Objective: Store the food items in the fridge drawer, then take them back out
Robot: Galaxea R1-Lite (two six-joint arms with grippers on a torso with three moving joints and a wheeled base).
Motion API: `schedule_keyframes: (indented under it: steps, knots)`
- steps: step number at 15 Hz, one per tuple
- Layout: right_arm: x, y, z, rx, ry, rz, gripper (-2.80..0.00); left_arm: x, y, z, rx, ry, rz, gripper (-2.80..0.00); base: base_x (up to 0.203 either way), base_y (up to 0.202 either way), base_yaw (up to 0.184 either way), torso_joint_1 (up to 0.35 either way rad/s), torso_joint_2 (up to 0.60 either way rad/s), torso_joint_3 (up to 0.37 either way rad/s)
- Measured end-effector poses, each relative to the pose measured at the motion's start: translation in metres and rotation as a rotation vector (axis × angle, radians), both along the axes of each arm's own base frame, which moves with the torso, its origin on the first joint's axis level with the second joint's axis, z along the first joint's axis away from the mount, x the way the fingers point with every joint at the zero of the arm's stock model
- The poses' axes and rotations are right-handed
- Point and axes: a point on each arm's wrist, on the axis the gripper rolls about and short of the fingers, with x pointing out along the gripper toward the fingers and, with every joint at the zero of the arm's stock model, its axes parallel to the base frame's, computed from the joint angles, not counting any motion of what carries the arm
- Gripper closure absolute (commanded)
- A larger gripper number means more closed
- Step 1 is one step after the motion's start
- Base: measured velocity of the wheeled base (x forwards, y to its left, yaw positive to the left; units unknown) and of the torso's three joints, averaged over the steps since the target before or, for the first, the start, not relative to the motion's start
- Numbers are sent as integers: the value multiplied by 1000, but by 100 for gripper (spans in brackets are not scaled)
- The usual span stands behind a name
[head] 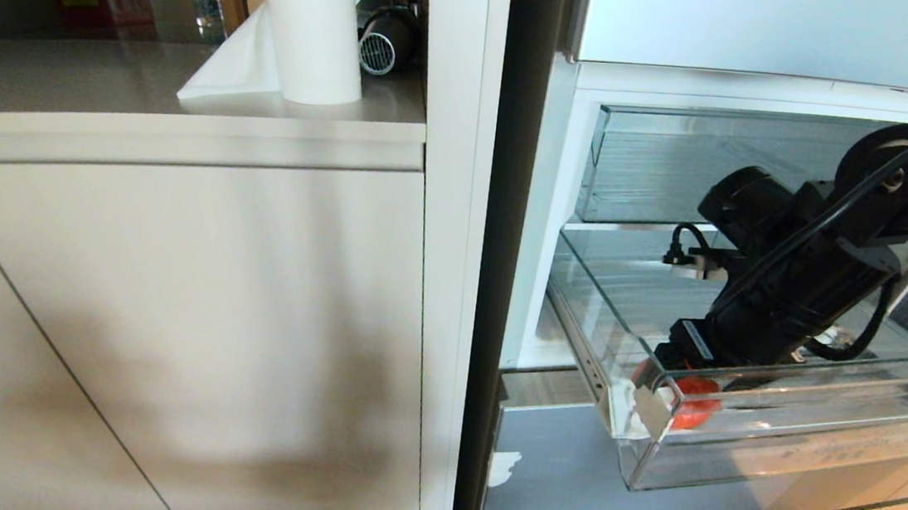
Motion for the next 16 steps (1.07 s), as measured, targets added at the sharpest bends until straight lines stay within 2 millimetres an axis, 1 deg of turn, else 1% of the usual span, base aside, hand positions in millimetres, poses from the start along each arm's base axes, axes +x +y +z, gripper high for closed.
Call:
schedule_keyframes:
  steps: [1, 8, 10, 13, 15, 16]
  knots:
    - [-1, 0, 0, -4, 5, 9, 0, 0, 0, 0, 0, 0, 0, 0, 0, 0, 0, 0, 0, 0]
    - [-2, 1, -3, -10, 23, 14, 0, 0, 0, 0, 0, 0, 1, 0, 0, 0, 0, 0, 0, 0]
    - [-4, 0, 2, -4, 8, 15, 0, 0, 0, 0, 0, 0, 0, 0, 0, 0, 0, 0, 0, 0]
    - [-16, -4, 24, 25, -83, 15, 0, 0, 0, 0, 0, 0, 0, 0, 0, 0, 0, 0, 0, 0]
    - [-32, -10, 43, 46, -148, 14, 0, 0, 0, 0, 0, 0, 1, 0, 0, 0, 0, 0, 0, 0]
    - [-44, -14, 55, 57, -184, 14, 0, 0, 0, 0, 0, 0, 1, 0, 0, 0, 0, 0, 0, 0]
